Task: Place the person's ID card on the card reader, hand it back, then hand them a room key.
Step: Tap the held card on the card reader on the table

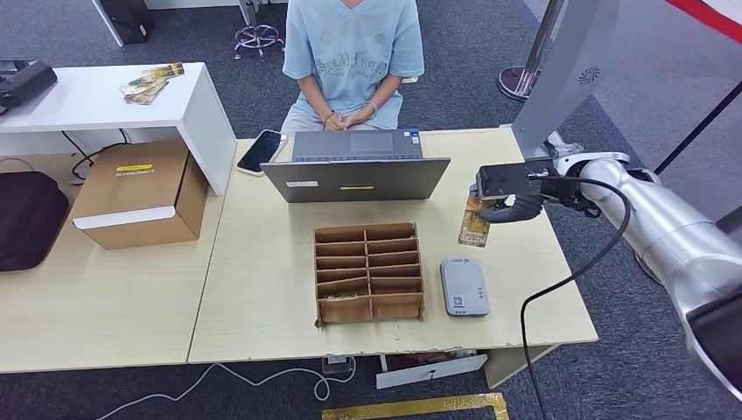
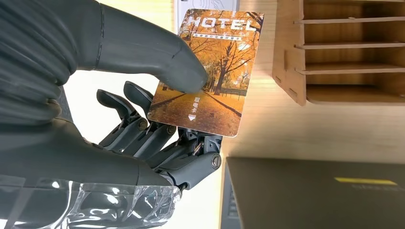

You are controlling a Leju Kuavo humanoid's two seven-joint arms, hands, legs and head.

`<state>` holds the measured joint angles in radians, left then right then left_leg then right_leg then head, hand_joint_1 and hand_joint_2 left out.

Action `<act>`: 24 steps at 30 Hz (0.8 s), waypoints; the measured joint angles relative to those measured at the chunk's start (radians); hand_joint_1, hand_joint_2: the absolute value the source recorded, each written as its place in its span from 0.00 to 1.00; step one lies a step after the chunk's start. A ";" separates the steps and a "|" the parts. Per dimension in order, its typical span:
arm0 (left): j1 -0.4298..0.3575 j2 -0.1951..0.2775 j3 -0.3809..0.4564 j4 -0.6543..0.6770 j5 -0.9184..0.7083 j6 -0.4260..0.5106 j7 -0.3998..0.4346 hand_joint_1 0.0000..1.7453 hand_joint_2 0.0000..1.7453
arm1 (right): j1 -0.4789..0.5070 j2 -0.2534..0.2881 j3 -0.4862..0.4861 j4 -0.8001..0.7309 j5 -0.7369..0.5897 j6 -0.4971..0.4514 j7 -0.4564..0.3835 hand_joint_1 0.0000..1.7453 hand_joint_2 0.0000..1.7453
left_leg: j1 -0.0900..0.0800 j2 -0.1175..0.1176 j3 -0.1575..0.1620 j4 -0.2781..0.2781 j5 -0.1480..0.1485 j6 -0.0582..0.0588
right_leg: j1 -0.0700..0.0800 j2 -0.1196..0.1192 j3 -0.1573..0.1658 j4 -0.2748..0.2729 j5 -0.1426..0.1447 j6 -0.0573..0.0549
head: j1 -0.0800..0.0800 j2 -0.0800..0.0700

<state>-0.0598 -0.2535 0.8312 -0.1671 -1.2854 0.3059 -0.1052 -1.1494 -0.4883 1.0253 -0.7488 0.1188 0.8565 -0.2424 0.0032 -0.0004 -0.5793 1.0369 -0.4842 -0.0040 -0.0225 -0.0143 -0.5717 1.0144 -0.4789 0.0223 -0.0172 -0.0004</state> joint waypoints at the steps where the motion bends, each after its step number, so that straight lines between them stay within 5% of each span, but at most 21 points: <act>1: 0.000 0.000 -0.001 0.000 -0.001 0.000 0.000 0.00 0.00 | 0.002 0.008 0.014 0.016 0.004 -0.011 -0.005 1.00 1.00 | 0.000 0.000 0.000 0.000 0.000 0.000 | 0.000 0.000 0.000 0.000 0.000 0.000 | 0.000 0.000; 24: -0.002 -0.002 -0.003 0.000 -0.007 0.000 0.005 0.00 0.00 | 0.018 0.148 0.181 0.287 0.088 -0.041 -0.025 1.00 1.00 | 0.000 0.000 0.000 0.000 0.000 0.000 | 0.000 0.000 0.000 0.000 0.000 0.000 | 0.000 0.000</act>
<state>-0.0617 -0.2560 0.8278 -0.1671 -1.2924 0.3059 -0.0999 -1.1318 -0.3399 1.2062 -0.4617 0.2068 0.8159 -0.2678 0.0032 -0.0003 -0.5792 1.0370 -0.4841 -0.0039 -0.0225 -0.0142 -0.5717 1.0144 -0.4789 0.0223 -0.0172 -0.0004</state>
